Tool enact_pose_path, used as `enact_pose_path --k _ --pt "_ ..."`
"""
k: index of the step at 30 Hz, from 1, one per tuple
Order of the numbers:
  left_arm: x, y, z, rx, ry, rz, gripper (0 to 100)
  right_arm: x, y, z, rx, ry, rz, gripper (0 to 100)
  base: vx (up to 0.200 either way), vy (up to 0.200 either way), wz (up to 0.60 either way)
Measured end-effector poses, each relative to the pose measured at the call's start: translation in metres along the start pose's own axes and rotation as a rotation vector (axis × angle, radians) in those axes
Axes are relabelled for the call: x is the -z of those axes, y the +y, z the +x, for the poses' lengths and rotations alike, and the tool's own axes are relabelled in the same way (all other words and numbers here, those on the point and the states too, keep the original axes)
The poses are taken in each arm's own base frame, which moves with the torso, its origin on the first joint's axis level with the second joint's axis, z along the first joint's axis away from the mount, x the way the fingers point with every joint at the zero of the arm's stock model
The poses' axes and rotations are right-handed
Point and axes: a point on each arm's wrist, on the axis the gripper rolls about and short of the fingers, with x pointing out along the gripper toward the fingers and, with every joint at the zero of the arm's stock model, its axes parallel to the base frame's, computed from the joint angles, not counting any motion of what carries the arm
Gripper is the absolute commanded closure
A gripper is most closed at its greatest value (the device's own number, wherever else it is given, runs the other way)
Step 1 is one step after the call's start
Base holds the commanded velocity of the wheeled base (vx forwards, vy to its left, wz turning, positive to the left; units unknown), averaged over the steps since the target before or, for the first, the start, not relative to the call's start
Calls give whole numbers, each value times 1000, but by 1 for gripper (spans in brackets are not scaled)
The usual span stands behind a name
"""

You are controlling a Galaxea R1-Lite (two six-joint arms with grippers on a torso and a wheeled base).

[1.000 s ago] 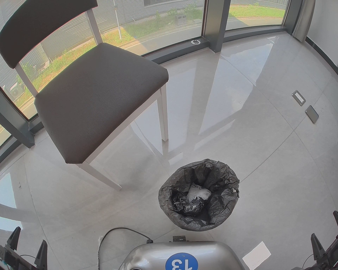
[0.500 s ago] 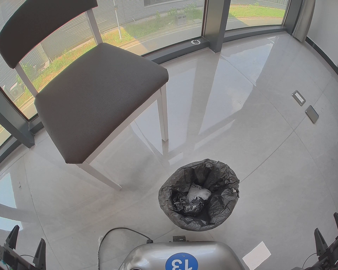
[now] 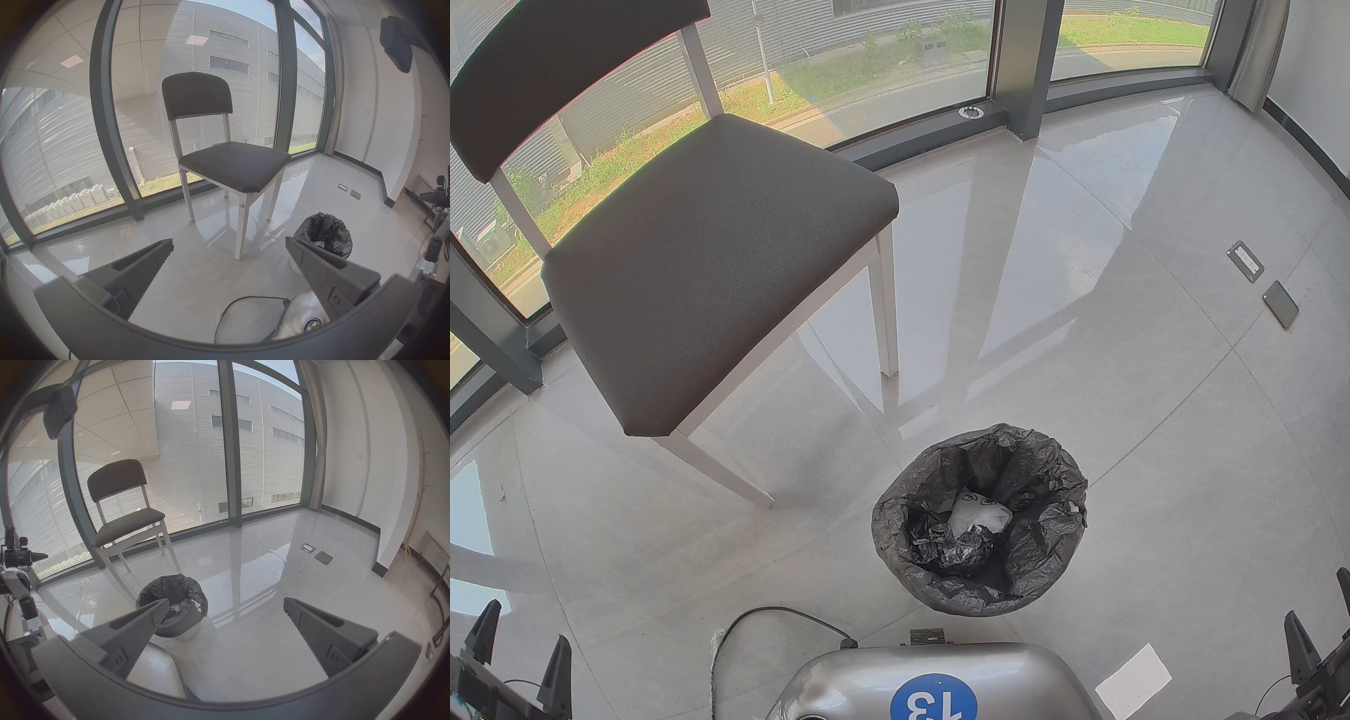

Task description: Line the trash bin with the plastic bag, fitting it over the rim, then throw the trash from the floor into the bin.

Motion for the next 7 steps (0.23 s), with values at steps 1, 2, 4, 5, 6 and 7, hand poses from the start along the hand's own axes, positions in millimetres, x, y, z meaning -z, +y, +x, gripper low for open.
enact_pose_path --k 1,2,4,5,6,7 --pt "0 0 0 0 0 0 0 0 0 0 1 0 1 0 0 0 0" --pt "0 0 0 0 0 0 0 0 0 0 2 0 1 0 0 0 0" --pt "0 0 0 -1 0 0 0 0 0 0 1 0 -2 0 0 0 0" --pt "0 0 0 -1 0 0 0 0 0 0 1 1 -3 0 0 0 0" --pt "0 0 0 0 0 0 0 0 0 0 1 1 -4 0 0 0 0" --pt "0 0 0 -1 0 0 0 0 0 0 1 1 -5 0 0 0 0"
